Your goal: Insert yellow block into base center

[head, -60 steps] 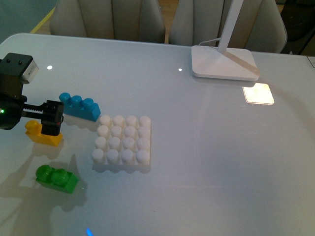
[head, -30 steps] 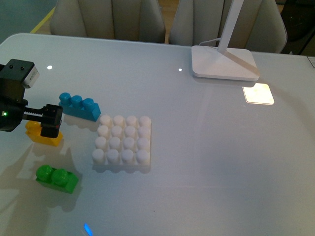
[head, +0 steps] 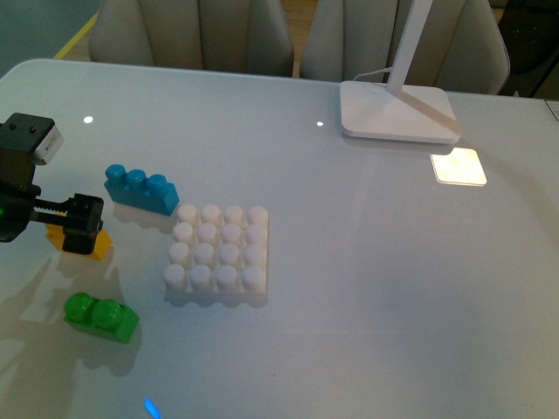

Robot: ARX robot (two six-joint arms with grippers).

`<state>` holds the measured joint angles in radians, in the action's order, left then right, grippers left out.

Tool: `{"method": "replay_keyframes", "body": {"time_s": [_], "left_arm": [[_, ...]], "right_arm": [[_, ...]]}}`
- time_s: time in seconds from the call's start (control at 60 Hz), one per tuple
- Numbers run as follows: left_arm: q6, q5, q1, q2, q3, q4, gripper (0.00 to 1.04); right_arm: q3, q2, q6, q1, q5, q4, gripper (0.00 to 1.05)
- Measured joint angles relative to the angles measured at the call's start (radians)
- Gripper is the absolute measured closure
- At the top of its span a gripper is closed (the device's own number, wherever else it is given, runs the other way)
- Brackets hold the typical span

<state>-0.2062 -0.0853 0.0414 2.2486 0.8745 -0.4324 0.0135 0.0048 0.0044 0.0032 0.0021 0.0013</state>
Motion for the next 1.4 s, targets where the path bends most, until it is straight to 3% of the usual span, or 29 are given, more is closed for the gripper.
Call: {"method": "replay_keyframes", "body": {"time_s": [1.399], "left_arm": [[0.035,0.023,-0.063,0.08,0.034,-0.006,0.07]], "right_arm": [[0.0,0.0,0.0,0.0,0.0,0.0,0.09]]}}
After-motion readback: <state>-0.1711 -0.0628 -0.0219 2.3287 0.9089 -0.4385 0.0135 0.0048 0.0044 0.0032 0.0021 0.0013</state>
